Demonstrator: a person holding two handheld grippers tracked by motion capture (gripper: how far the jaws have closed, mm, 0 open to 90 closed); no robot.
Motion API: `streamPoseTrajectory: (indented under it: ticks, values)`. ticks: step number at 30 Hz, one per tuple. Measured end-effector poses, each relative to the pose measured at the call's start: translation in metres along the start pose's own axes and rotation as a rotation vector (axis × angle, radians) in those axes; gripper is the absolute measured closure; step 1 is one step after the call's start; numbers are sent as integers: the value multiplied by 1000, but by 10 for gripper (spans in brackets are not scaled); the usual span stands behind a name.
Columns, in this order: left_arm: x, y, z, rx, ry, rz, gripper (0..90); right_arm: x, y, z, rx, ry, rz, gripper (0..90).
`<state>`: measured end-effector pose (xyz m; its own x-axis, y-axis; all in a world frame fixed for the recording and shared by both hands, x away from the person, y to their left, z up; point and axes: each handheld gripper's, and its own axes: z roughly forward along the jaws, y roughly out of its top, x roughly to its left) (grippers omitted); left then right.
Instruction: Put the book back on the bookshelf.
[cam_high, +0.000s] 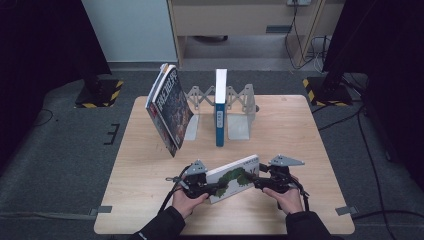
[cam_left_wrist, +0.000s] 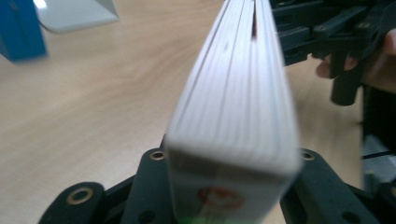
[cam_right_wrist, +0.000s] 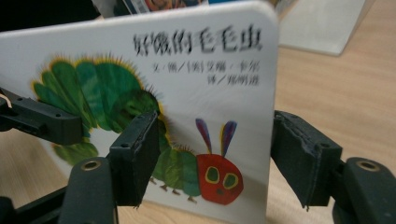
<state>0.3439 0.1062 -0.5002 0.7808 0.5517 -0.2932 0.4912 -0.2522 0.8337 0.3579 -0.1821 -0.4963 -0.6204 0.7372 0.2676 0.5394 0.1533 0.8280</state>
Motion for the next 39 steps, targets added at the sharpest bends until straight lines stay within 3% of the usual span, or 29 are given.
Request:
streamPoseTrajectory:
  ticks: [4,9,23,29,34,39]
  values:
    - [1,-4,2,-19,2,-1,637,0,-1,0,-3,0,-12,341]
    - [0,-14,10,31,20,17,595,0,-3,0,-1,0,-20,339]
    - [3,-17,17,-9,-27,-1,629,0,-3,0,3,8,-19,315]
    - [-3,-12,16,29,-42,24,695,0,-3,0,1,10,-17,318]
    - [-7,-9,14,41,-53,8,726,-2,-2,0,11,19,-8,320]
    - [-6,-1,5,4,-22,-29,743,-5,-1,-4,-7,13,9,305]
